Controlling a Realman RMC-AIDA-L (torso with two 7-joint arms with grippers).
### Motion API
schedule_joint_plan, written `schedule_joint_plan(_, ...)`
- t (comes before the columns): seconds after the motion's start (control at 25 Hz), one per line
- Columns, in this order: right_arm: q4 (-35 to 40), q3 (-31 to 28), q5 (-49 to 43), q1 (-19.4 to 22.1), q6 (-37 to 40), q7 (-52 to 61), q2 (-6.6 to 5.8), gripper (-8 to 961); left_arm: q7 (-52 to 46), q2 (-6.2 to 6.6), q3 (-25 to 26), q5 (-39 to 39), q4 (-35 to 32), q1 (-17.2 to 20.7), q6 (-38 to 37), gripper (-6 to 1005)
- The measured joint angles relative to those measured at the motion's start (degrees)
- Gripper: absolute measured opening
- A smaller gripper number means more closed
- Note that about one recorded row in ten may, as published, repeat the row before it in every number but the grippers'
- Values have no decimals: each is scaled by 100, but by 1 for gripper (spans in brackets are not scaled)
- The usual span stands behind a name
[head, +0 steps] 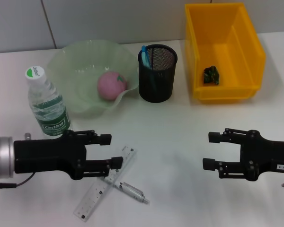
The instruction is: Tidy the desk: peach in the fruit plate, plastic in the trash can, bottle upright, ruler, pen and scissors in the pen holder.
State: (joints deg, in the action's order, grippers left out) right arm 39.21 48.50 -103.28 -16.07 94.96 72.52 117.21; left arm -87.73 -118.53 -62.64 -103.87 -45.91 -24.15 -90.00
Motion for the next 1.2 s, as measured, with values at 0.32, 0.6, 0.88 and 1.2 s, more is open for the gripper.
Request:
schedule_joint_plan(0.32,20,3,-74,6,-112,-58,-1,790,-1351,-2,-647,-357,-1290,-58,-1,722)
schedule_joint_plan(0.6,35,2,-125,-15,-112,-121,-4,790,-3275,-18,-1378,-1305,-2409,-598,1,722)
schedule_joint_plan(0.88,75,1,-153,-26,-114,-121,-23,790,-4770,-40,-2037,-2174,-2926,-1235,63,722)
schedule_joint_plan(1.2,257,1,-270,-24,-112,-133,-24,790,-6435,-61,-2656,-3105,-2875,-1927,263,722)
